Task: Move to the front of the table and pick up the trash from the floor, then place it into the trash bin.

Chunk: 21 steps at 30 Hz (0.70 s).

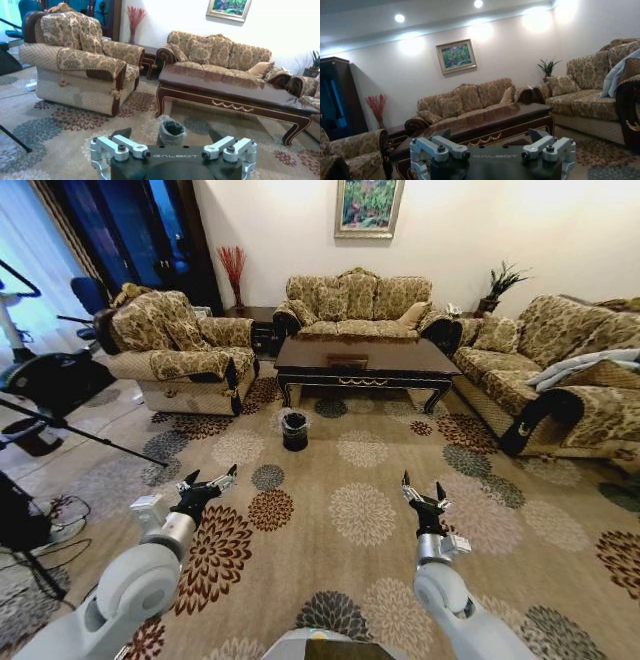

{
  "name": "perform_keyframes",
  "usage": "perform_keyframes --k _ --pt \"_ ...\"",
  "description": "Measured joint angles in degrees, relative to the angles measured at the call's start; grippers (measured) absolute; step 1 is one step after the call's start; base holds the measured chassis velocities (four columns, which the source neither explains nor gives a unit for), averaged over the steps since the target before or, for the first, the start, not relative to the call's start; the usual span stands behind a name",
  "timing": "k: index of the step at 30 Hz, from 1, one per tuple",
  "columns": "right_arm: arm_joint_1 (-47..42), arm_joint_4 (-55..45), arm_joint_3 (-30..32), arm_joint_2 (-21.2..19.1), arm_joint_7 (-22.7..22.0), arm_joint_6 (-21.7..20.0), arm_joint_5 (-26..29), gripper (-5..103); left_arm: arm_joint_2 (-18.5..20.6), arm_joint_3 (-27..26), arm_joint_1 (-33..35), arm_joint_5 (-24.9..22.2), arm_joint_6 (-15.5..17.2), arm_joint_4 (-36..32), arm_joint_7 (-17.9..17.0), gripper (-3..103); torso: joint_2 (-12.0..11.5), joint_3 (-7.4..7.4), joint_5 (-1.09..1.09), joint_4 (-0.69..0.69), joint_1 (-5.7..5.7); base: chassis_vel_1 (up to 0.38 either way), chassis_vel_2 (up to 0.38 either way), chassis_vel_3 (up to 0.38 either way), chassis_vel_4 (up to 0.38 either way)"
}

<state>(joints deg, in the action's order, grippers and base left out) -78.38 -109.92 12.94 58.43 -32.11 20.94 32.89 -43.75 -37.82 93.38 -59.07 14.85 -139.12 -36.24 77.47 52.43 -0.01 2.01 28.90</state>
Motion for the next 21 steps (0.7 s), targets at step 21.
perform_keyframes --k 21 --pt "0.0 0.0 0.0 0.0 0.0 0.0 0.0 100 0.0 0.0 0.0 0.0 0.0 0.0 0.0 100 6.29 3.39 0.01 0.0 2.86 0.007 -0.021 -0.012 0.02"
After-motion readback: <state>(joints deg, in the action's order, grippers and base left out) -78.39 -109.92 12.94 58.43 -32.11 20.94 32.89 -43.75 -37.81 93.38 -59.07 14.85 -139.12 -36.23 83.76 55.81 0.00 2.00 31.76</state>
